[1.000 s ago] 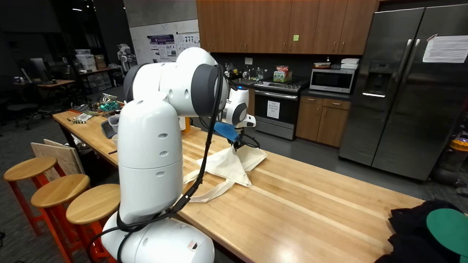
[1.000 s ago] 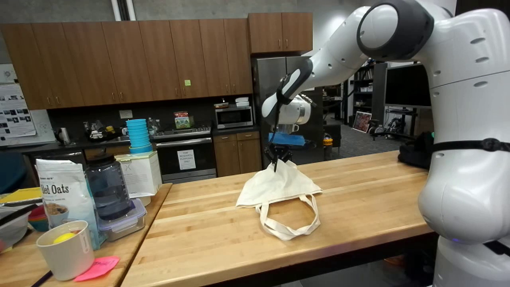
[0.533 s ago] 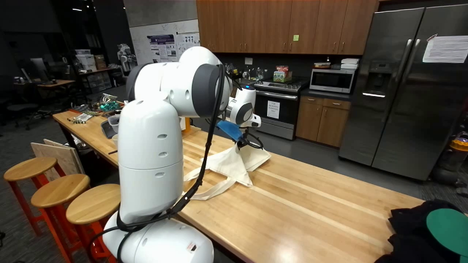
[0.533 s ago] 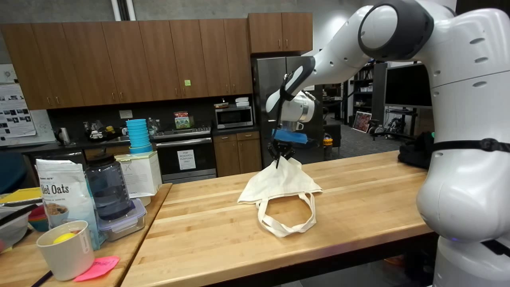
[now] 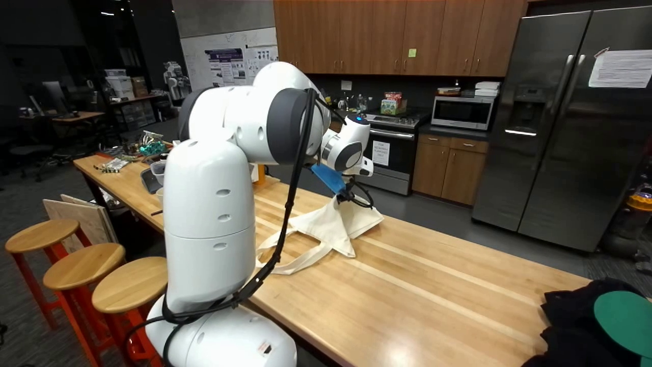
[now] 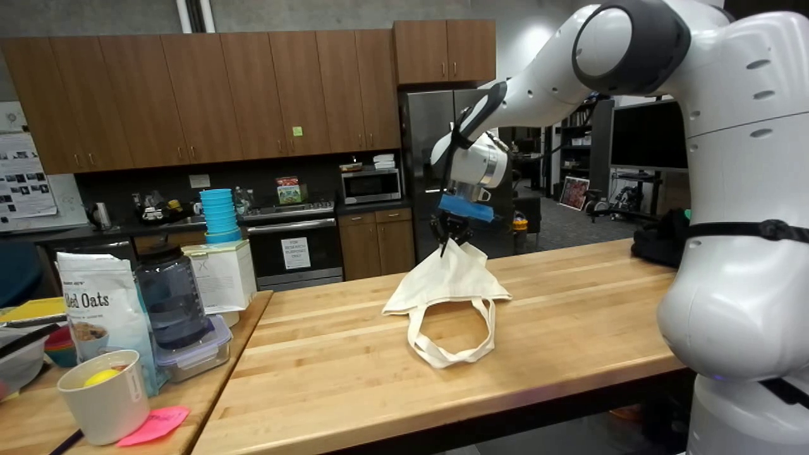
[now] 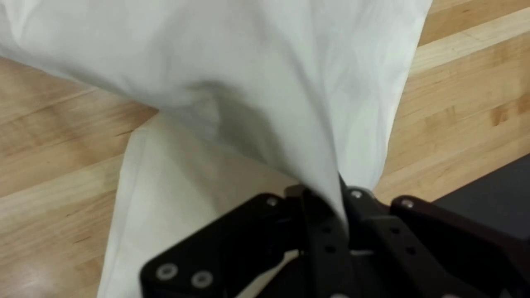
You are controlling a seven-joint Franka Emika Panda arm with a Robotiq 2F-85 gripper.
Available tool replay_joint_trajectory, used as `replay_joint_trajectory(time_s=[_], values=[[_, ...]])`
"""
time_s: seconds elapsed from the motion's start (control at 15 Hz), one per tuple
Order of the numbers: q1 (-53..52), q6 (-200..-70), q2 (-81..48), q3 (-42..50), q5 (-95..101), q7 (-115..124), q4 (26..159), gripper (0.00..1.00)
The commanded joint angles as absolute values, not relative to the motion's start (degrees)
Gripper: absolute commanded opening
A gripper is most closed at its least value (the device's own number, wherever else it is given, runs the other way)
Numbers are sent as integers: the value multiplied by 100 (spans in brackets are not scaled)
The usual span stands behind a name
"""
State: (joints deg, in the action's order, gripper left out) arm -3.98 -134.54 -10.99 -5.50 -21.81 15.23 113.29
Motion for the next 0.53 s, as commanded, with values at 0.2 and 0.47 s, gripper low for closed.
replay_joint_trajectory(time_s=[0.2, 0.47], values=[[-151, -13253, -840, -479, -2824, 1097, 11345, 1], [-80, -13203, -815, -427, -3022, 1002, 11337, 1]])
